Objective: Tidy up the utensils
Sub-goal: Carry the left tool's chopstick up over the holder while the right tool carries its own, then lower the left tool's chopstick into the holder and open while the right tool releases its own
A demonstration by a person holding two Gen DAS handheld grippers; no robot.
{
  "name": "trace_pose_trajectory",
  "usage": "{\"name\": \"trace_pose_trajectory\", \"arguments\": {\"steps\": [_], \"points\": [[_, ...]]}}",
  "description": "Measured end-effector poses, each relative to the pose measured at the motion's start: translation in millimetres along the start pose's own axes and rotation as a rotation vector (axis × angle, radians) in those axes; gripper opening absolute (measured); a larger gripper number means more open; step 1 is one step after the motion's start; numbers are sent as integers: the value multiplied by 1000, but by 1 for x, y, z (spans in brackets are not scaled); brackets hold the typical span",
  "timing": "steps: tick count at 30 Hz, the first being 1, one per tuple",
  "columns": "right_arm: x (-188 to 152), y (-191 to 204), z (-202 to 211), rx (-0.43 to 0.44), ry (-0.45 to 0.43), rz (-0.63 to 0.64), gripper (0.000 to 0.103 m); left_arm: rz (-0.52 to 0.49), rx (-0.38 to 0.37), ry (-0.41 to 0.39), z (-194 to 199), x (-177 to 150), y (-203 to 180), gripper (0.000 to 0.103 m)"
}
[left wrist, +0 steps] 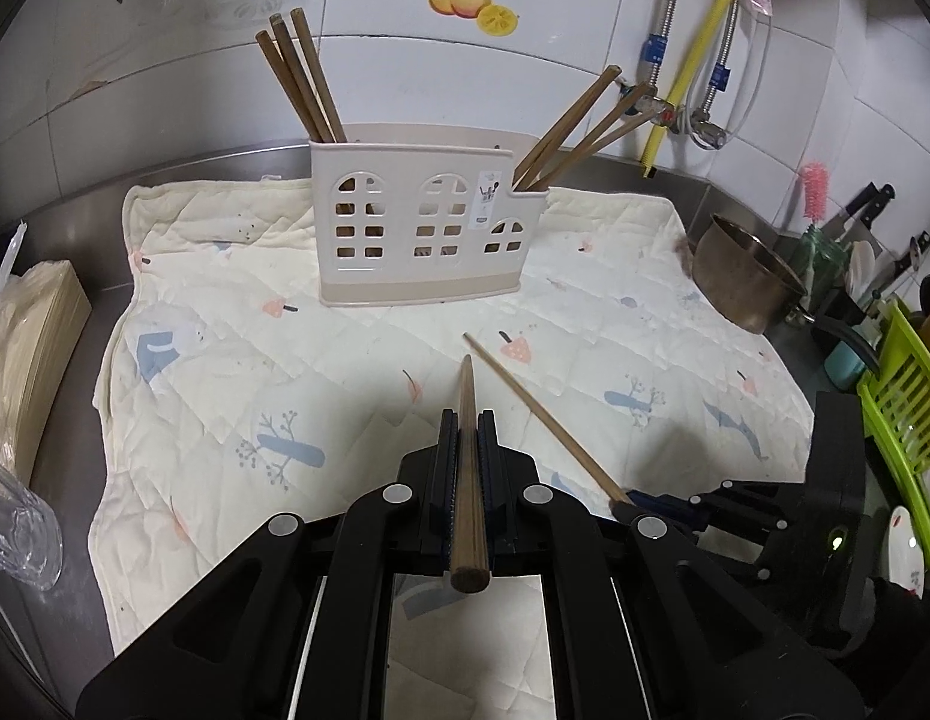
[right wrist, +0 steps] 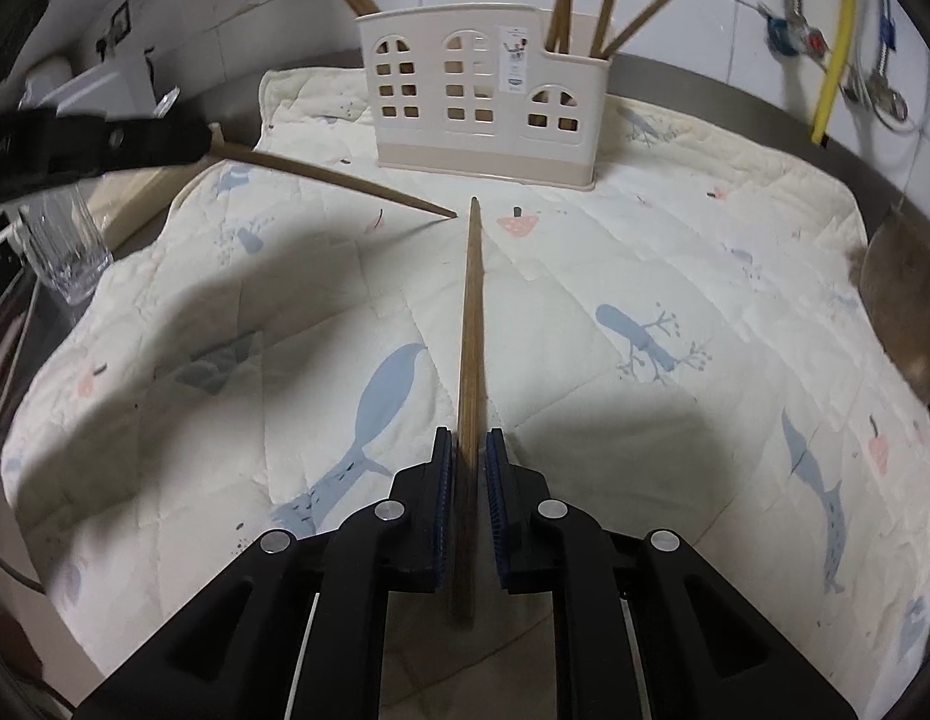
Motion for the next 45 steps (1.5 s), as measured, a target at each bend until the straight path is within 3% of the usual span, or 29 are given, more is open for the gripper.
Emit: {"name": "trace_pose_trajectory", "arguments": {"steps": [11,18,23,37,45], "points": [[34,-16,44,15,-127,-23,7,-4,6,-20,6,12,3,5],[72,-24,75,16,-250,-30,7,3,-1,-19,2,23,4,5],[99,-28,81,37,-288,-36,7,11,-16,-33,4,38,3,5],[177,-55,121,78,-325,61,7,-51,-26,-197,58,131,-14,5],[212,-67,157,83,-381,110,7,-91,27,-340,86,203,-27,5]]}}
Point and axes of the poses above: each gripper's, at about its wrist camera, not at the fingertips, and z roughly against the way its jaws point, y to its left, x to its top, the point moved 9 cm from there along -z, roughly the way its jaws point, and after that the axes turned 10 degrees about z, right-handed, at the moved point
